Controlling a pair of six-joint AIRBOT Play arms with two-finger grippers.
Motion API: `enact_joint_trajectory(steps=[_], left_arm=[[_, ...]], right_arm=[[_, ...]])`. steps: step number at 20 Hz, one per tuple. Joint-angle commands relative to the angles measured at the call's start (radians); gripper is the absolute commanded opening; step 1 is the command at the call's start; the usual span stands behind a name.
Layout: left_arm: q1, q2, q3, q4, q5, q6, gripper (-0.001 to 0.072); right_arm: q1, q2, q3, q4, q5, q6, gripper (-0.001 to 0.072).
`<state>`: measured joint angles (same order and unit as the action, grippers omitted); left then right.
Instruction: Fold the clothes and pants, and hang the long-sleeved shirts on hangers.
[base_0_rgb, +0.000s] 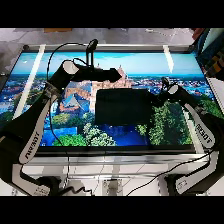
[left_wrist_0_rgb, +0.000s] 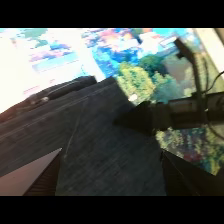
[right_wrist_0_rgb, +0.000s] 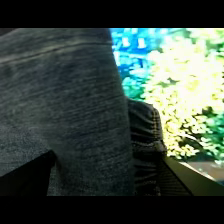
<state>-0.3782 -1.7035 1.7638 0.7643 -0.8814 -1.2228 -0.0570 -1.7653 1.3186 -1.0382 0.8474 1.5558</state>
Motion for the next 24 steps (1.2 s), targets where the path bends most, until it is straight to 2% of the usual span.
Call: enact_joint_trajectory(steps=[1, 3, 4, 6, 7, 8, 9, 10, 12, 14, 16, 18, 21, 24], left_arm=[[0.002, 0.0, 0.0, 0.036, -0.003, 0.0, 0.0707], [0.002, 0.0, 0.0, 0.036, -0.002, 0.0, 0.0707], [0.002, 0.0, 0.0, 0.036, -0.002, 0.001, 0.0707], [0.004, 0.0, 0.0, 0.036, -0.002, 0.001, 0.0707], [0.007, 0.0, 0.0, 0.037, -0.003, 0.001, 0.0707], [0.014, 0.001, 0.001, 0.041, -0.003, 0.001, 0.0698], [0.02, 0.003, 0.001, 0.049, -0.006, 0.002, 0.067], [0.03, 0.009, 0.001, 0.073, -0.008, 0.002, 0.0605], [0.055, 0.027, 0.001, 0.13, -0.023, 0.008, 0.0576], [0.087, 0.069, 0.001, 0.209, -0.037, 0.008, 0.0558], [0.128, 0.135, 0.001, 0.339, -0.056, 0.008, 0.0321], [0.174, 0.216, 0.001, 0.524, -0.074, 0.009, 0.0015], [0.244, 0.332, 0.001, 0.736, -0.099, 0.008, 0.0021], [0.314, 0.443, 0.0, 0.784, -0.186, 0.008, 0.002]], right_arm=[[-0.048, -0.058, 0.014, 0.185, 0.172, -0.056, 0.0683], [-0.055, -0.111, 0.025, 0.34, 0.309, -0.165, 0.0683], [-0.043, -0.132, 0.024, 0.391, 0.334, -0.2, 0.0683], [0.006, -0.161, 0.024, 0.412, 0.296, -0.215, 0.0682], [0.037, -0.168, 0.025, 0.419, 0.264, -0.216, 0.0632], [0.069, -0.169, 0.025, 0.438, 0.232, -0.229, 0.0562], [0.1, -0.169, 0.028, 0.469, 0.208, -0.259, 0.0449], [0.125, -0.169, 0.039, 0.499, 0.201, -0.281, 0.0298], [0.162, -0.166, 0.091, 0.547, 0.204, -0.313, 0.0031], [0.17, -0.161, 0.173, 0.553, 0.219, -0.315, 0.0032], [0.148, -0.16, 0.283, 0.552, 0.28, -0.312, 0.003], [0.105, -0.148, 0.389, 0.552, 0.338, -0.307, 0.003], [-0.003, -0.081, 0.474, 0.533, 0.326, -0.243, 0.003], [-0.161, 0.009, 0.497, 0.469, 0.325, -0.175, 0.003]])
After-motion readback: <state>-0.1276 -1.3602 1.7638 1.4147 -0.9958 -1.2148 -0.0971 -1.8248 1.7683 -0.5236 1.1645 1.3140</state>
